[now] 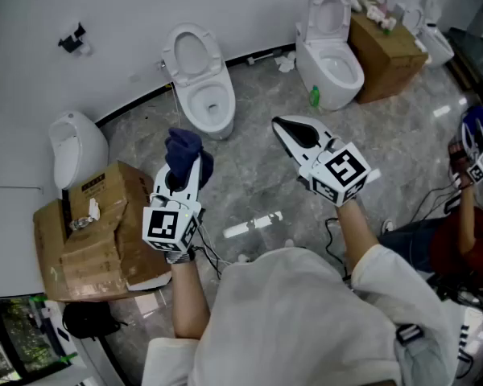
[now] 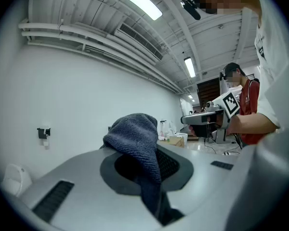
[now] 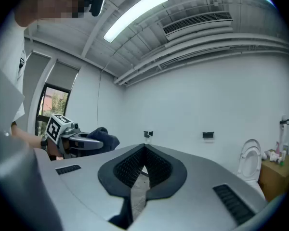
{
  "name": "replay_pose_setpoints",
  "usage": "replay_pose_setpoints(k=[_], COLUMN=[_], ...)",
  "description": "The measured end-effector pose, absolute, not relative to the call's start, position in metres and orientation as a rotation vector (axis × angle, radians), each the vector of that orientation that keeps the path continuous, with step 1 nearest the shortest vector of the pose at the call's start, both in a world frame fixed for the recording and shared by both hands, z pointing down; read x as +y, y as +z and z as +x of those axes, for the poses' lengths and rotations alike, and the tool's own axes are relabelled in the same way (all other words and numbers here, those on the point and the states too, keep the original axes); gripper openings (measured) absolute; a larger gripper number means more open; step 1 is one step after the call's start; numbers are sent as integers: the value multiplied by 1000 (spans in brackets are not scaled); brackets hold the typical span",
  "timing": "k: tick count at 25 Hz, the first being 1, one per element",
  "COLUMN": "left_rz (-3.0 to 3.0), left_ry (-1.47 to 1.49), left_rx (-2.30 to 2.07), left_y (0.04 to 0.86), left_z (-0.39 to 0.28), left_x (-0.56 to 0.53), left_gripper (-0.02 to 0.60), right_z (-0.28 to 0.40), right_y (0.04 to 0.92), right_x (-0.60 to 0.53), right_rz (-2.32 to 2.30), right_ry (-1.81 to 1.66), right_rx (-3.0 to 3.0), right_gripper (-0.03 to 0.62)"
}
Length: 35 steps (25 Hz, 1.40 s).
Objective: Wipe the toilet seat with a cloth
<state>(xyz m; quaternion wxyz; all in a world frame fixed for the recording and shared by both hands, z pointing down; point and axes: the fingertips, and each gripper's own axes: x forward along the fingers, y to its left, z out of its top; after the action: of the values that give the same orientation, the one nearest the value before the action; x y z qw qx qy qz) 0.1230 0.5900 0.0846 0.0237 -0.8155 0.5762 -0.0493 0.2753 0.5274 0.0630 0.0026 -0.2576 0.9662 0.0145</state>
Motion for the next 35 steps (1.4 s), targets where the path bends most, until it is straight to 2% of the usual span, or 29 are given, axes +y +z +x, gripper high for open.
replay_pose_setpoints(k=[23,35], left_rz=[-2434,-2437], left_ry=[-171,-178], left_rx=[1890,1894], left_y=[84,100], left_z=[199,161], left_x=[565,514], left_gripper=[37,37], right_z=[343,308], right_y=[66,83], right_x=[500,451], right_rz=[-620,-623], right_ry=[-48,-89], right_rx=[3064,3033], right_gripper=[28,29])
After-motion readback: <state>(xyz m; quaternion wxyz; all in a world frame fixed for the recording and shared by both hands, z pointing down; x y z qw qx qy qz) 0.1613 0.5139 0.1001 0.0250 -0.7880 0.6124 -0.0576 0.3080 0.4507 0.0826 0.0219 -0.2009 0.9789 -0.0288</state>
